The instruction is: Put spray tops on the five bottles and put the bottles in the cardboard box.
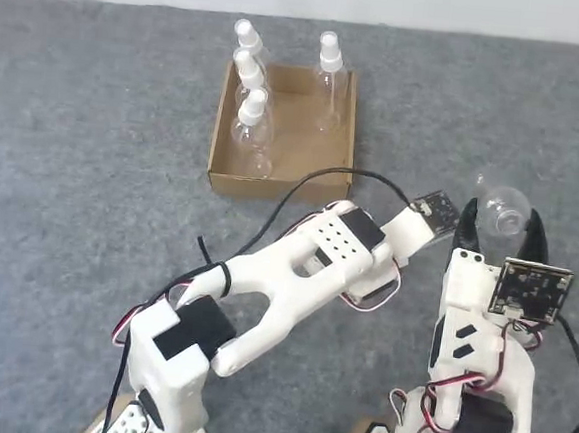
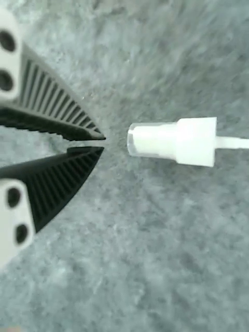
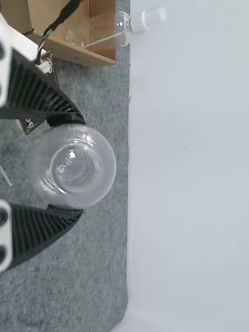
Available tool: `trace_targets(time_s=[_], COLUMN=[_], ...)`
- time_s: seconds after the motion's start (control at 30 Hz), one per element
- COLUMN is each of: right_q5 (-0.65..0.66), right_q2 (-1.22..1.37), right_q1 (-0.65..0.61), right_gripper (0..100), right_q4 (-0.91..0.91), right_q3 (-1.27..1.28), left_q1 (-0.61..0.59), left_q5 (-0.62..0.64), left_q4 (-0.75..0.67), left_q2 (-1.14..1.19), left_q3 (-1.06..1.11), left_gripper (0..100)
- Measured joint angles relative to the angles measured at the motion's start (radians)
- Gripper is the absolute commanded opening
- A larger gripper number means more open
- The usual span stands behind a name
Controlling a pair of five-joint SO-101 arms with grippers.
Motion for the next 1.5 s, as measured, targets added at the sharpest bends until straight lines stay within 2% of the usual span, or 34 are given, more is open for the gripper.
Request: trace_targets(time_s=[0.07,0.23,0.67,0.9,1.07,1.3,1.5], right_q5=[0.000,0.000,0.000,0.000,0.000,0.000,0.000], right_q2=[0.000,0.000,-0.002,-0.002,-0.002,-0.002,-0.002], right_q1=[0.000,0.000,0.002,0.000,-0.020,-0.026,-0.026], right_gripper=[4.2,4.2,4.2,4.2,4.3,4.3,4.3], right_q4=[0.000,0.000,0.000,0.000,0.000,0.000,0.000], right_q3=[0.000,0.000,0.000,0.000,0.000,0.000,0.000], left_q1=[0.000,0.000,-0.002,0.000,-0.003,0.008,0.003], left_q5=[0.000,0.021,0.044,-0.012,-0.014,-0.014,-0.011], left_q4=[0.003,-0.002,-0.178,-0.183,-0.043,0.261,0.298], left_q2=[0.000,0.000,0.002,0.020,0.181,0.439,0.489], left_q3=[-0.012,-0.021,0.034,0.032,-0.133,-0.554,-0.632], left_gripper=[5,20,21,21,20,4,1])
